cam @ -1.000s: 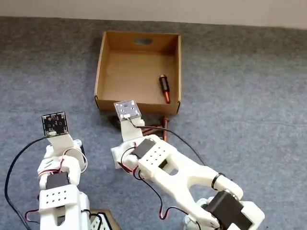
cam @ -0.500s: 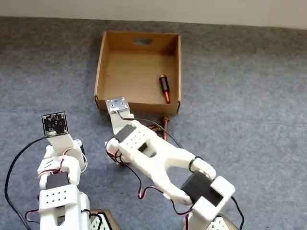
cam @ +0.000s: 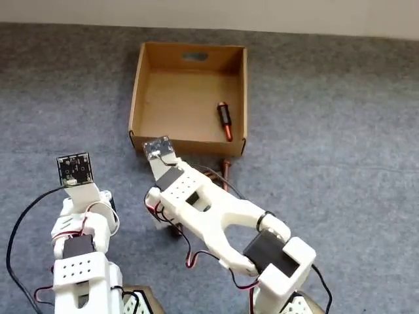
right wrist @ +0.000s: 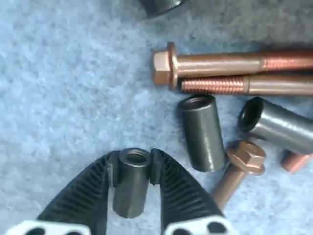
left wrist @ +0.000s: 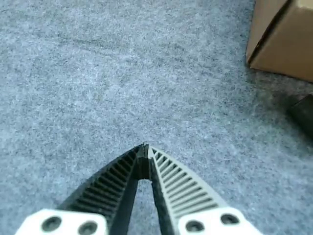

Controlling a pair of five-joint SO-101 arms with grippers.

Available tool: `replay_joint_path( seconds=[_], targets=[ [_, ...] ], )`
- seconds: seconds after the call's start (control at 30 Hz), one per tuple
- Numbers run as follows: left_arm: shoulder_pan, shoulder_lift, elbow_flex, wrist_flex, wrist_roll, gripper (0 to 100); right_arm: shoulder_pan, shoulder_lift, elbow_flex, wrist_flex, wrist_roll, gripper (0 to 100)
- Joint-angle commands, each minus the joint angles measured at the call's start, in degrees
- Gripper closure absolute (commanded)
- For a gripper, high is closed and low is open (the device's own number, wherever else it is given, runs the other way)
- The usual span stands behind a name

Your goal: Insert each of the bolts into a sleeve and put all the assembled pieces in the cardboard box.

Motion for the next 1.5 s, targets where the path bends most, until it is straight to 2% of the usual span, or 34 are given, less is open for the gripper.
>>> replay_joint_path(
  seconds=[0.0,0.3,0.37,0.5,0.53,0.8,0.97,1.03,1.13,1.27,1.47],
  targets=[
    [-0.4,-0.84,-3.21,-1.05,0.35,99,-0.4,-1.36,1.89,0.13,6.42,99.1],
    [-0.4,-0.84,-3.21,-1.05,0.35,99,-3.56,-23.96,30.11,-20.53,17.76,98.9],
    [-0.4,-0.84,-3.21,-1.05,0.35,99,-3.12,-27.74,33.36,-20.18,18.2,96.8],
    [-0.4,-0.84,-3.3,-1.05,0.35,99,-2.07,-29.05,33.1,-14.02,18.02,83.6],
    [-0.4,-0.84,-3.3,-1.05,0.35,99,-2.07,-29.05,32.66,-13.05,18.02,82.9],
    [-0.4,-0.84,-3.3,-1.05,0.35,99,-2.24,-29.05,31.87,-6.29,18.02,84.0],
    [-0.4,-0.84,-3.3,-1.05,0.35,99,-2.24,-28.97,32.13,-6.46,18.02,84.1],
    [-0.4,-0.84,-3.3,-1.05,0.35,99,-2.24,-28.97,32.4,-8.4,18.37,87.8],
    [-0.4,-0.84,-3.3,-1.05,0.35,99,-2.24,-28.97,32.57,-12.26,18.64,99.4],
    [-0.4,-0.84,-3.21,-1.05,0.35,99,-2.24,-29.05,32.22,-14.02,25.23,98.0],
    [-0.4,-0.84,-3.47,-0.79,0.26,99,-1.8,-31.69,30.64,-10.68,25.67,99.3]
  ],
)
